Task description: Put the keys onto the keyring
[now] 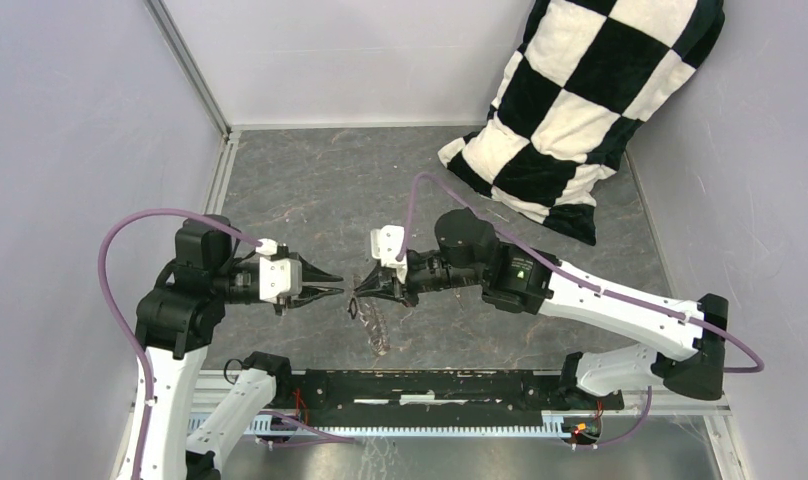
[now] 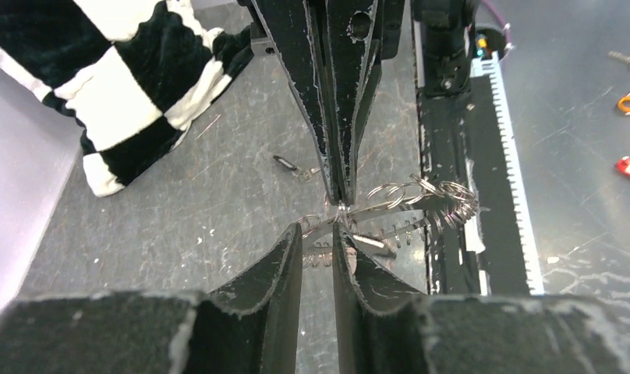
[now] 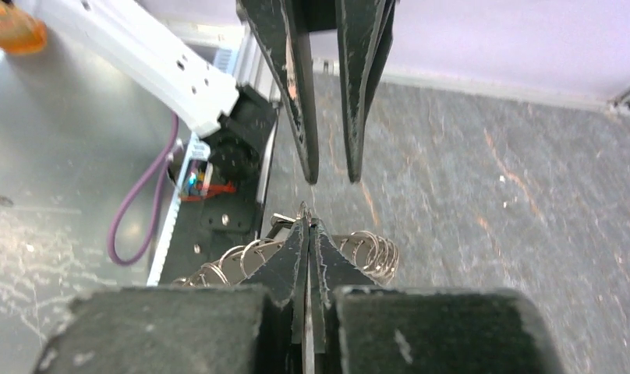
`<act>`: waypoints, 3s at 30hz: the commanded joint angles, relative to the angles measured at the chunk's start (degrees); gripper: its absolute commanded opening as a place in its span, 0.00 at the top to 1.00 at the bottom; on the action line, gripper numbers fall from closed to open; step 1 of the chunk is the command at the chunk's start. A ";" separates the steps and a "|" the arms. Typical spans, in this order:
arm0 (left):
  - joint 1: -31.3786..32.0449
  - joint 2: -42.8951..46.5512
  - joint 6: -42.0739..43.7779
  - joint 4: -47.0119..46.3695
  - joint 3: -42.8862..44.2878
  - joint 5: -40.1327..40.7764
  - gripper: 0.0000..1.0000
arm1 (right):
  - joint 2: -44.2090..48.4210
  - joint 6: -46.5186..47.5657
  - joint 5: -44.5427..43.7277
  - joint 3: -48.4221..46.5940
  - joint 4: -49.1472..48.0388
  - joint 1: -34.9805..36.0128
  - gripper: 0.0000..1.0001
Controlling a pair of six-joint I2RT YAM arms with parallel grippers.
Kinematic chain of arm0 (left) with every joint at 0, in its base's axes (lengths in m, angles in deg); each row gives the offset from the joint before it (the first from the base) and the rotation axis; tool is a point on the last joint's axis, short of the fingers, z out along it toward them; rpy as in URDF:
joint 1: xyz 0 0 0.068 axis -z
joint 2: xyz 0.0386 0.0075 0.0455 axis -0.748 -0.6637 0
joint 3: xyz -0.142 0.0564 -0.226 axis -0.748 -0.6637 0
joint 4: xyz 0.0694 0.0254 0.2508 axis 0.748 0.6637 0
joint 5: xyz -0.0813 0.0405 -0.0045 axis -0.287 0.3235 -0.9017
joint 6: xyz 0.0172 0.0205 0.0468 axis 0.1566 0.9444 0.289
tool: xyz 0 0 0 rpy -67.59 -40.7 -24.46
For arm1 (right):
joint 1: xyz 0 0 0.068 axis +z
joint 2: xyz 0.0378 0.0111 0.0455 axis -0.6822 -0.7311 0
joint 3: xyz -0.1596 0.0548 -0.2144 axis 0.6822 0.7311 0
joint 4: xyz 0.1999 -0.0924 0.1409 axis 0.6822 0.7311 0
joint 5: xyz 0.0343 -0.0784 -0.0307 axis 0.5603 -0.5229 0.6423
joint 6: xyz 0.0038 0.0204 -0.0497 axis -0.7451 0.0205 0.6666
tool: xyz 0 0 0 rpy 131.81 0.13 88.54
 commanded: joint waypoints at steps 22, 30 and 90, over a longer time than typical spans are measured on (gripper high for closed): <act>0.14 0.19 -16.34 -7.16 2.01 -9.94 0.86 | 11.19 -18.70 -0.12 24.87 -54.42 -1.01 1.00; 0.14 0.05 -16.46 -7.23 2.00 -10.27 0.86 | 9.17 -19.75 0.73 23.67 -57.07 -1.03 1.00; 0.40 1.71 -46.70 -36.19 -6.22 -11.63 0.63 | 9.41 -14.00 -0.81 21.47 -50.30 -0.44 1.00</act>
